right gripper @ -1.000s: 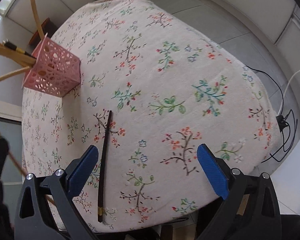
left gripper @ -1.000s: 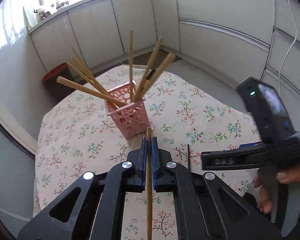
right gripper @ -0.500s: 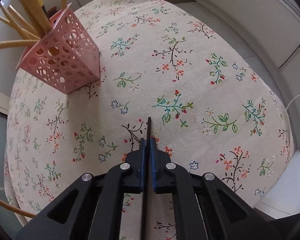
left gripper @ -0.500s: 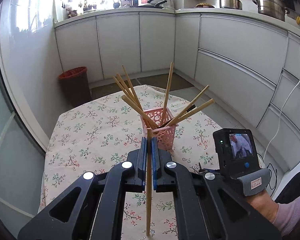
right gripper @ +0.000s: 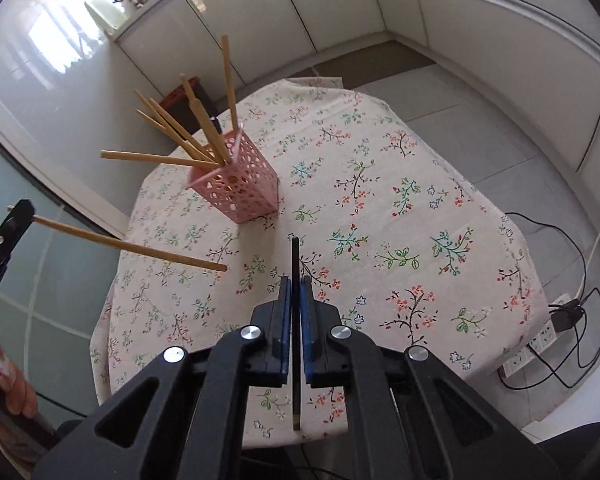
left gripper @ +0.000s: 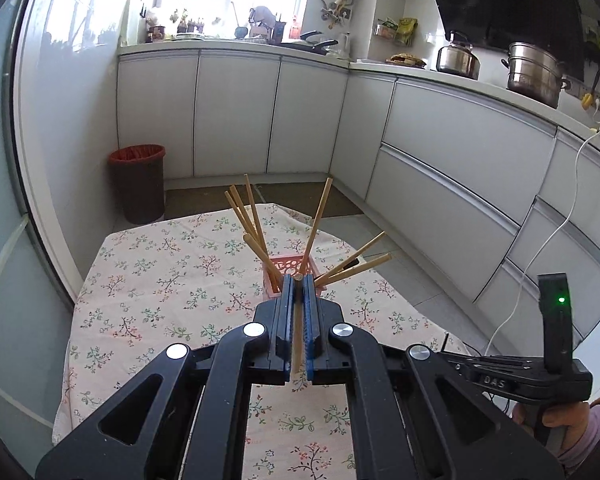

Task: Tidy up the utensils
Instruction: 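Carry both chopsticks over the pink holder and release them inside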

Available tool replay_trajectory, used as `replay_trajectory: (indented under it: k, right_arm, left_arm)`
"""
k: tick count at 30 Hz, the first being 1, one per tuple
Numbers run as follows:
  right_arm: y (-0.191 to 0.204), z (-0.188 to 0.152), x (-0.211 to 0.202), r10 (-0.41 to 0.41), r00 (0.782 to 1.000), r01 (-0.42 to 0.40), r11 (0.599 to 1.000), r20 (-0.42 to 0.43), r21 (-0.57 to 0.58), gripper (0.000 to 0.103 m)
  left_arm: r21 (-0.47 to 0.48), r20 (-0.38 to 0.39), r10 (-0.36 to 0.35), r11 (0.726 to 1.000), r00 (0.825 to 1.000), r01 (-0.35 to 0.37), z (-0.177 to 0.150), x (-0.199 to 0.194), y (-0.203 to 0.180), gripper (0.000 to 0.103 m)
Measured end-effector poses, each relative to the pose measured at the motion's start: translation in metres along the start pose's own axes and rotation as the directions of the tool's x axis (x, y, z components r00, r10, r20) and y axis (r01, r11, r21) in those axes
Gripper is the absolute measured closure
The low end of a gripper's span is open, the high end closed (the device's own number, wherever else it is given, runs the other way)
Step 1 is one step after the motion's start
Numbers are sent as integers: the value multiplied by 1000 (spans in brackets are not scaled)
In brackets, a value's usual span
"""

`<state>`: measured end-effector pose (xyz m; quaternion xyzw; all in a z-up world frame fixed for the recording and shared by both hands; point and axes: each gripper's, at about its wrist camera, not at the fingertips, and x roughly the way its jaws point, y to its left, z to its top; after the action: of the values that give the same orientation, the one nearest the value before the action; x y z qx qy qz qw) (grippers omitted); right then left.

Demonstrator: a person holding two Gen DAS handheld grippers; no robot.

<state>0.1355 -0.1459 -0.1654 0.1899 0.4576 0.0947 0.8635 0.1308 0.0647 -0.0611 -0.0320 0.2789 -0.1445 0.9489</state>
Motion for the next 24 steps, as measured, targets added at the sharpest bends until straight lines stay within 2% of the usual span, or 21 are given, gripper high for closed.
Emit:
replay_trajectory:
  k: [6,12,18,24]
  right_arm:
    - [-4,8,-52,51,994,-49,998,92,-27,98]
    - [-3,45,-98,83,975,-82,997,207,-15,98]
    - [14,100,-135,134,947,-128,991,292,-37,98]
    - [47,153,-166,174,899,-145,984,401,-102,98]
  left_arm:
    - [7,25,3,1000,1000,-3,5,-14,-8,99]
    - [10,41,17,1000,999,-17,16,-26,-8,99]
    - [29,123,24,999,992,-28,53,-44,-17,99]
    - [38,211,31,998,977,-40,102,-47,-28,99]
